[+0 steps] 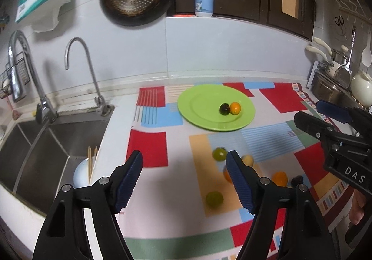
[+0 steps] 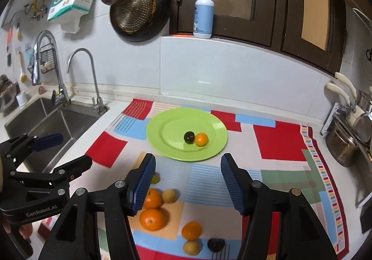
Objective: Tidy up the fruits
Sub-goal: 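Move both grippers back toward the remaining fruits on the cloth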
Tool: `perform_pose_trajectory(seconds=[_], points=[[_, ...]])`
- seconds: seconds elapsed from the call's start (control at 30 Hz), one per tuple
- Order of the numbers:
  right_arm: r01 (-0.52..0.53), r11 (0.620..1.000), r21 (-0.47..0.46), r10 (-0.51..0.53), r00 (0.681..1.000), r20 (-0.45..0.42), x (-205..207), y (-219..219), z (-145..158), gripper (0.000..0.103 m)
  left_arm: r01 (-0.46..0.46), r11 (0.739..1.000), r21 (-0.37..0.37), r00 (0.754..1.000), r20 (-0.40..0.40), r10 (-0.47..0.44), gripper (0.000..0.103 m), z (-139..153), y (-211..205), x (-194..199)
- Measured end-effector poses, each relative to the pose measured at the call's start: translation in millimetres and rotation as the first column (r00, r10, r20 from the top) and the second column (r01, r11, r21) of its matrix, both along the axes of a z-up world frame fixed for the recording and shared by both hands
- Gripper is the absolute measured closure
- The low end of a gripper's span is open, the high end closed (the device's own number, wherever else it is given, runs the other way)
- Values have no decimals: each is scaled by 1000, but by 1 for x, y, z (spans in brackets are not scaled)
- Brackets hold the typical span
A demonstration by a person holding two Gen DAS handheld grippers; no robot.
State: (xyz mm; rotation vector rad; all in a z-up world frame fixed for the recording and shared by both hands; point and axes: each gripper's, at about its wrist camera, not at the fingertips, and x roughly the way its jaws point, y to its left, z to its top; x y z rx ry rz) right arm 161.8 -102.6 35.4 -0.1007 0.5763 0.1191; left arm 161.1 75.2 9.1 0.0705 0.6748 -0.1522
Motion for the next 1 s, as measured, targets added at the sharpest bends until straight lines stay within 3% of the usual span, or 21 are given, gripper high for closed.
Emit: perform_pose_trajectory(seconds=[0.5, 1.0], points=[[33, 997, 71, -34, 999, 13, -45, 6, -26, 43, -64, 996, 67, 997, 43, 61, 21, -14, 15, -43], [51, 992, 112, -41, 995, -96, -56, 10, -69, 43, -54, 995, 80, 999, 6, 54, 20, -46, 19, -48]])
